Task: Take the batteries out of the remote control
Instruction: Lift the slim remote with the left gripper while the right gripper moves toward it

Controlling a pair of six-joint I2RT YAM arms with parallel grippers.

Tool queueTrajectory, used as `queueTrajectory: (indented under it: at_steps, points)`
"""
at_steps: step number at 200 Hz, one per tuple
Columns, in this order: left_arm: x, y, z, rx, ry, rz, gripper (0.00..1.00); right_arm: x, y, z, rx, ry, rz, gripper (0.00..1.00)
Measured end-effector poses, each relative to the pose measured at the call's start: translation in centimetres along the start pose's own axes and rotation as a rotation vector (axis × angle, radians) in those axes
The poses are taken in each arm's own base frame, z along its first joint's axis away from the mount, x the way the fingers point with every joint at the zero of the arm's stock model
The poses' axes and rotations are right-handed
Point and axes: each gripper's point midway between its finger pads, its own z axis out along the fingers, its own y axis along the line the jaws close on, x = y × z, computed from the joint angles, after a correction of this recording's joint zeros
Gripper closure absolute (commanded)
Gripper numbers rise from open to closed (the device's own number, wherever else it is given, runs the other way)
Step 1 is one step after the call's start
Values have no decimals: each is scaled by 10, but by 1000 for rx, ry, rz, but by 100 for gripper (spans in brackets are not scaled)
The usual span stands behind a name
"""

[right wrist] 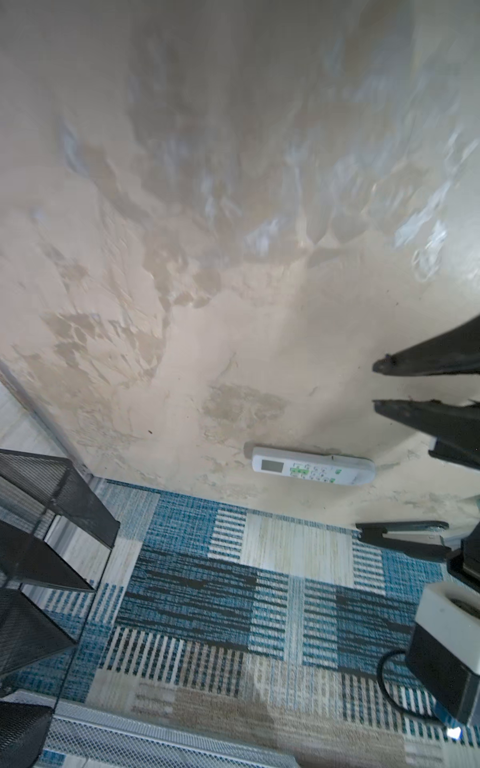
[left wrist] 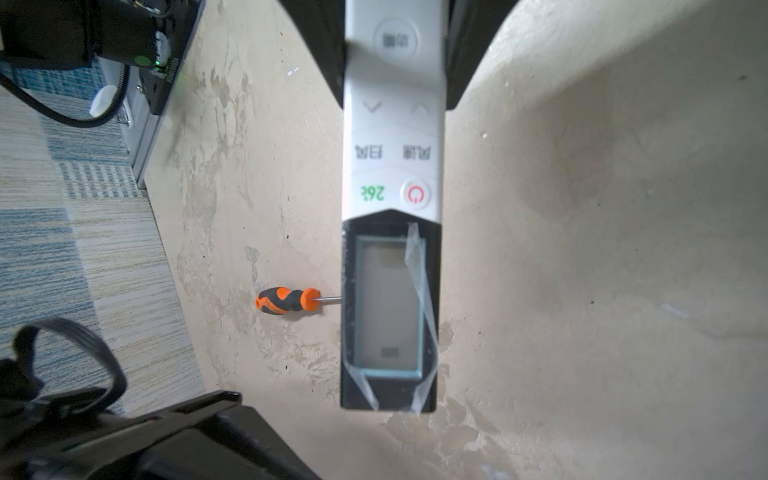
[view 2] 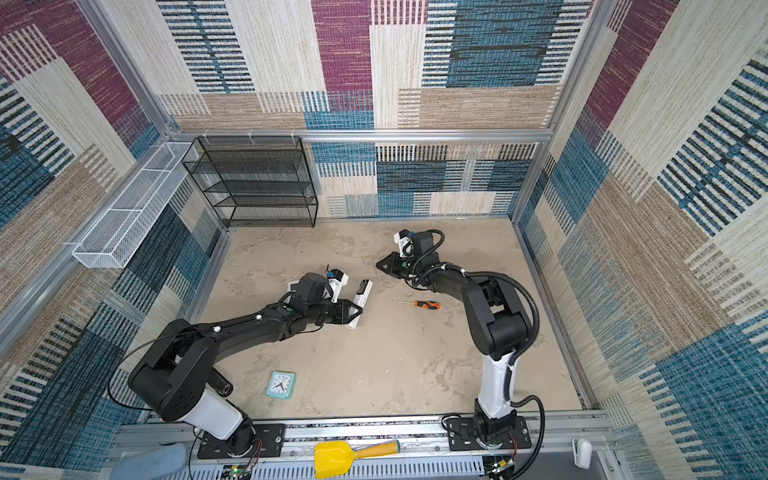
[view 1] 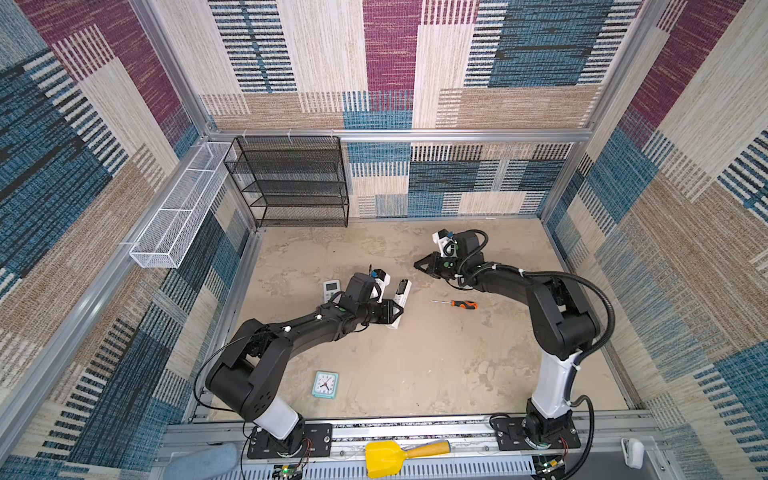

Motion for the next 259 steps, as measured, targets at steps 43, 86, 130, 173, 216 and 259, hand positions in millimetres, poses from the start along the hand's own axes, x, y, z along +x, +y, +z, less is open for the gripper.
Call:
queueTrajectory:
  at_steps: [43, 86, 130, 173, 216, 259]
  points:
    - [-3, 3, -3, 23, -27, -43, 100, 5, 10, 28, -70, 73, 62, 99]
    - [-13, -1, -5, 55, -57, -53, 100, 10, 11, 35, -84, 103, 92, 100]
    - [-18, -5, -2, 92, -69, -73, 100, 16, 13, 37, -99, 128, 117, 100]
    - [-20, -5, 2, 122, -69, -93, 100, 16, 17, 38, -112, 129, 116, 100]
    - [-22, -3, 6, 155, -63, -161, 100, 14, 22, 39, -134, 114, 115, 100]
    - [-34, 8, 11, 178, -79, -235, 100, 5, 22, 45, -167, 74, 157, 100]
